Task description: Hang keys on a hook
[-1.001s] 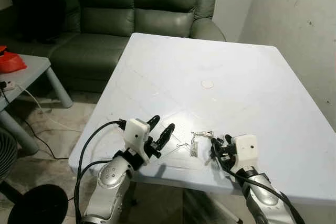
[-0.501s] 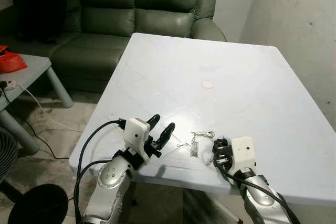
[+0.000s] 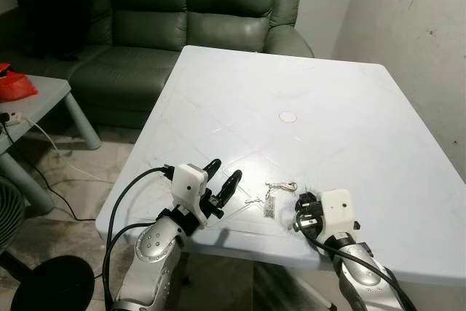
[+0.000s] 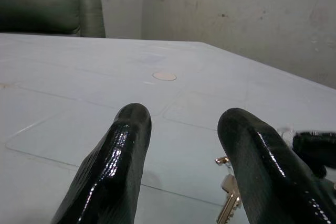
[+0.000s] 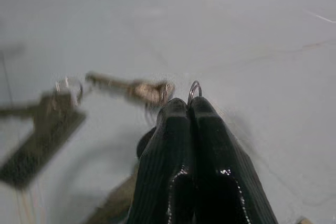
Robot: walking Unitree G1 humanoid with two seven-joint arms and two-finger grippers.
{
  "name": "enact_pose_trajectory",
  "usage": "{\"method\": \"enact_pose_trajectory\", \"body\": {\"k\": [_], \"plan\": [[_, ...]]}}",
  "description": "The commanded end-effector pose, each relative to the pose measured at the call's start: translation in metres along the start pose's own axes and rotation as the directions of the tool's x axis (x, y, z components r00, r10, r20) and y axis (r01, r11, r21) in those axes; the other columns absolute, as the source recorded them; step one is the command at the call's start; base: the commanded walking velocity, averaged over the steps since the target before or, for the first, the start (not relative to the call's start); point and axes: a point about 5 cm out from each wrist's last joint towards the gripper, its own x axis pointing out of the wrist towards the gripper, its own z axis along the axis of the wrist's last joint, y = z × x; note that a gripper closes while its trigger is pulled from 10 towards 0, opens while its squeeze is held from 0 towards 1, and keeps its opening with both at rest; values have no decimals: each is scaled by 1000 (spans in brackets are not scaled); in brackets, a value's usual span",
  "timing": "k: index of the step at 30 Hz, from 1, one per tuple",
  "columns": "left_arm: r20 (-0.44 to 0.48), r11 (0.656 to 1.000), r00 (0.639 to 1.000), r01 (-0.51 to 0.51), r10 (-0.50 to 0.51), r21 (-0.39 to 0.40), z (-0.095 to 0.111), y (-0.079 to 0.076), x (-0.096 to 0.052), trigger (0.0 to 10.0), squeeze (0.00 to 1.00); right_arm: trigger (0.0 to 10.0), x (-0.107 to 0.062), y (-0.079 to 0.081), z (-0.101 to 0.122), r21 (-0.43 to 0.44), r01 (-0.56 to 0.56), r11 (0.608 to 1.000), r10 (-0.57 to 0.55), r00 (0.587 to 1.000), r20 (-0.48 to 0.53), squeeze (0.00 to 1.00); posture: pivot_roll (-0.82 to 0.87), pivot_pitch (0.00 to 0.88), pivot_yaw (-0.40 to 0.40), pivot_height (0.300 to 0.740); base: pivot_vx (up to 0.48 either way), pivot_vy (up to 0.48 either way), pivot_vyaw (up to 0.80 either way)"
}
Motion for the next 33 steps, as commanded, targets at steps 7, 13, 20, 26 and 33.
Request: {"method": "enact_pose_trajectory", "body": {"k": [7, 13, 20, 26, 33], "plan": [[8, 999, 1000, 24, -24, 22, 5, -2, 2, 10000, 0, 6314, 9, -5, 41, 119, -21, 993, -3, 980, 201, 0, -81, 0, -47, 740, 0, 0, 0], [-18, 998, 998, 62, -62, 14, -2, -11, 1, 10000, 0, 10000, 12, -3, 68, 125, -73, 989, 28, 942, 334, 0, -82, 0, -41, 740, 0, 0, 0], [-26, 997, 996, 81, -80, 19, -4, -16, 2, 10000, 0, 10000, 12, -2, 77, 93, -126, 988, 79, 912, 403, 0, -82, 0, -40, 740, 0, 0, 0], [5, 999, 1000, 26, -26, 33, 5, -4, 4, 10000, 0, 10000, 10, -15, 78, 111, -102, 989, 43, 897, 439, 0, -82, 0, -40, 740, 0, 0, 0], [99, 983, 979, -182, 178, 24, 40, 35, 12, 10000, 0, 10000, 16, -34, 81, 84, 34, 996, -66, 905, 421, 0, -75, 0, -45, 740, 0, 0, 0]]}}
